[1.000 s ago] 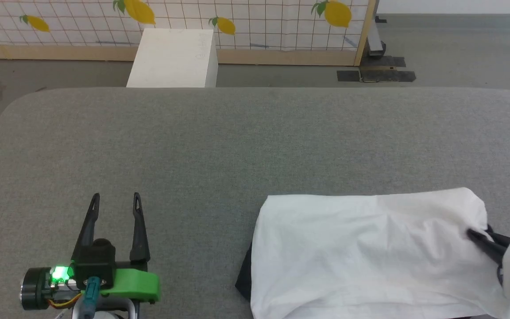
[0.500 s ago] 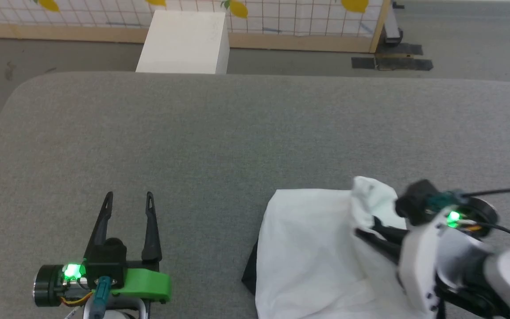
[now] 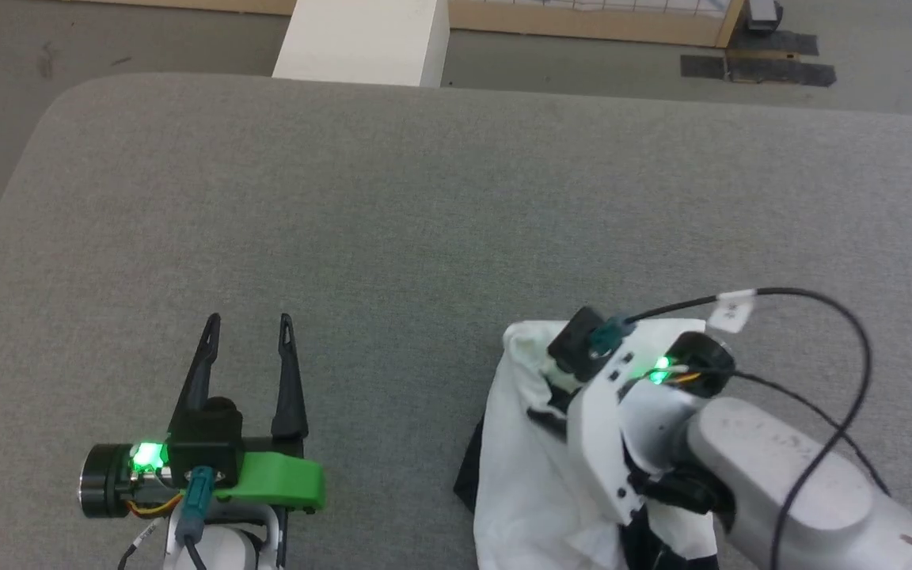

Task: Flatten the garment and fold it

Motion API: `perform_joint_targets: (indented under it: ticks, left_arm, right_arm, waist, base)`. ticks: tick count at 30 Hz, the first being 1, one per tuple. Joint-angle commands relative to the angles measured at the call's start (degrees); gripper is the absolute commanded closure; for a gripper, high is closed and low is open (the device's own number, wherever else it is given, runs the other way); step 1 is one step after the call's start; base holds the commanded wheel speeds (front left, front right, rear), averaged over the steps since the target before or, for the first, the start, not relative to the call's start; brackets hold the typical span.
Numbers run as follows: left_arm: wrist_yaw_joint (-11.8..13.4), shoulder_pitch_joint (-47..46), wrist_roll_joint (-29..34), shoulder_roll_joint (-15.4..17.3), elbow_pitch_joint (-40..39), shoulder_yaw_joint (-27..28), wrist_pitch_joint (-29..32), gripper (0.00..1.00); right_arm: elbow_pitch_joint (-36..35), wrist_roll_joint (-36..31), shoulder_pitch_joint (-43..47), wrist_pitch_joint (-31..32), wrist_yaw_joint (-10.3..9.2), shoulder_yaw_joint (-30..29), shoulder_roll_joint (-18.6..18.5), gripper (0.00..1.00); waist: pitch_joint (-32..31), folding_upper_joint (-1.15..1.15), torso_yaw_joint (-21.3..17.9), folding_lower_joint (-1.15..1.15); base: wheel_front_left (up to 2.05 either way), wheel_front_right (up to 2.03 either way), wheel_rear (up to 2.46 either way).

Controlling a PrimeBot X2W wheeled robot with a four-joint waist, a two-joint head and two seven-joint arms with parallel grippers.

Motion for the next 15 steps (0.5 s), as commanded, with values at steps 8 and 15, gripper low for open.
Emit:
perform_joint_targets:
  ticks: [8, 15]
  left_arm:
    - [-0.32, -1.82, 0.03, -0.90, 0.71, 0.45, -0.20, 0.00]
    - [-0.45, -0.60, 0.10, -0.02, 1.56, 1.75, -0.21, 0.00]
  right_arm:
    - [13.64, -1.63, -2.37, -4.57, -0.09, 8.24, 2.32, 1.00]
    - [12.47, -1.00, -5.55, -15.44, -0.09, 9.43, 0.91, 0.00]
  waist:
    - [1.28, 0.00, 0.28, 0.00]
    - [-1.32, 0.00, -2.06, 0.00]
  base:
    - [0.00, 0.00, 0.00]
    - [0.00, 0.00, 0.00]
